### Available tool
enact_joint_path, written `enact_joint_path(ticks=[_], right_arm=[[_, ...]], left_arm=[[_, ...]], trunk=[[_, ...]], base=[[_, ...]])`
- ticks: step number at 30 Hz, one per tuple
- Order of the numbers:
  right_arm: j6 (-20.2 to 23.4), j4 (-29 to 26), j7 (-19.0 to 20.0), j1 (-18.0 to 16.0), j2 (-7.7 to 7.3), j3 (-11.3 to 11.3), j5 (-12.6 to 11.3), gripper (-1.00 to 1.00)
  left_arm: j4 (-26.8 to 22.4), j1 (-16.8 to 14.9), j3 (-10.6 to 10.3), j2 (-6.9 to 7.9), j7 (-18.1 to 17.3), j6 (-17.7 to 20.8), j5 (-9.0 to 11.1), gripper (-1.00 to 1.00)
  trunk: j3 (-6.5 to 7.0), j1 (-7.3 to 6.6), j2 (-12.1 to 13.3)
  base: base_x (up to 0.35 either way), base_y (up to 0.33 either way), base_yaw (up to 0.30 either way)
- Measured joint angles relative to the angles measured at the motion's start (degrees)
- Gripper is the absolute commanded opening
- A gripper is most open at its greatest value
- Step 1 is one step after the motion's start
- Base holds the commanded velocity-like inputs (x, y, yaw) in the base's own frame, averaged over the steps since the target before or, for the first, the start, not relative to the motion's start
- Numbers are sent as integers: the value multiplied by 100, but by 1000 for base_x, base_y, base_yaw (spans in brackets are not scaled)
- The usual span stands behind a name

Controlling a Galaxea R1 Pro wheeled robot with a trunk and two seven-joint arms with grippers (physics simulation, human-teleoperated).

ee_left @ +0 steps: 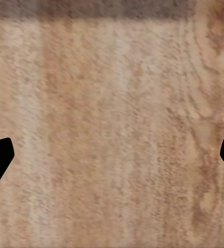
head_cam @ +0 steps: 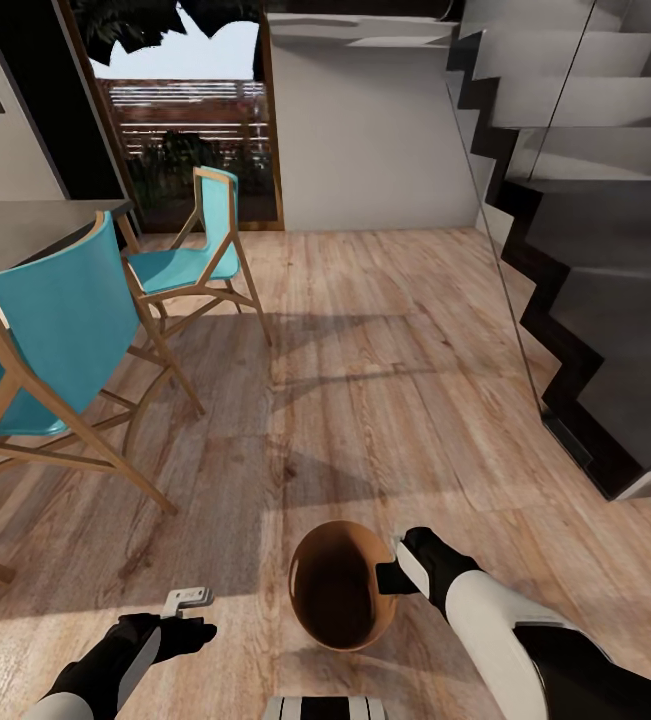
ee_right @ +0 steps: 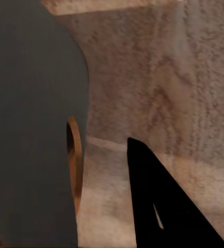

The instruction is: Put the three can of soda from the living room inside the tash can in the kitchen.

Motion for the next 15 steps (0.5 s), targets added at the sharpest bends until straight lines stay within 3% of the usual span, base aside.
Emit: enact_joint_path(ticks=[15], right_arm=[[7, -1, -9, 0, 2, 14, 45, -100]], left_arm=[[0, 5, 0, 0, 3, 0, 0, 100]], trunk=[[0, 0, 0]], base=[[0, 0, 0]])
